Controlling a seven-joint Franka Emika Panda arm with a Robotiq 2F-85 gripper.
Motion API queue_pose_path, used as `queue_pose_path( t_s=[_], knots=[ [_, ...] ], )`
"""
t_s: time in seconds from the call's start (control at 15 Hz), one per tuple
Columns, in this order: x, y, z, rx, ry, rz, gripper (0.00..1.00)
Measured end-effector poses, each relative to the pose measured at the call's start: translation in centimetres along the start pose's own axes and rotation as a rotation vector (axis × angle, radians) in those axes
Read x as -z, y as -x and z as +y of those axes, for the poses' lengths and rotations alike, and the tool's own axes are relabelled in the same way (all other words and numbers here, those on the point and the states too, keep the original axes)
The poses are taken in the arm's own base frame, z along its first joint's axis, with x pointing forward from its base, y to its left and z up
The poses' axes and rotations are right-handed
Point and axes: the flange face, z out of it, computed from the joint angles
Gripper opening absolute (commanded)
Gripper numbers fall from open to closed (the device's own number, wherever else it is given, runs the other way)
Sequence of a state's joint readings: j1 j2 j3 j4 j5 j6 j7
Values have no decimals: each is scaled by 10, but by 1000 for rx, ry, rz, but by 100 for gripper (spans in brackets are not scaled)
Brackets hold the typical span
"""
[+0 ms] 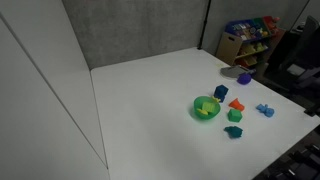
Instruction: Pick up the lime green block from the bowl and put it on the table
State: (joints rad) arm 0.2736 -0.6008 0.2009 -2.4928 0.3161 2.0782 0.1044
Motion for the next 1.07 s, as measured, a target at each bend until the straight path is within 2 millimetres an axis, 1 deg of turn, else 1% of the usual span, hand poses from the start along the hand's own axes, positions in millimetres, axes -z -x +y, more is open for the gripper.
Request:
queue_pose_path(
  t_s=[0.4, 0.6, 0.87, 1.07],
  knots=[
    [0, 0, 0, 0, 0, 0, 100],
    [-1, -7, 7, -17, 4, -4, 100],
    [0, -34, 28, -57, 35, -5, 100],
    [-8, -60, 50, -97, 60, -24, 100]
  ],
)
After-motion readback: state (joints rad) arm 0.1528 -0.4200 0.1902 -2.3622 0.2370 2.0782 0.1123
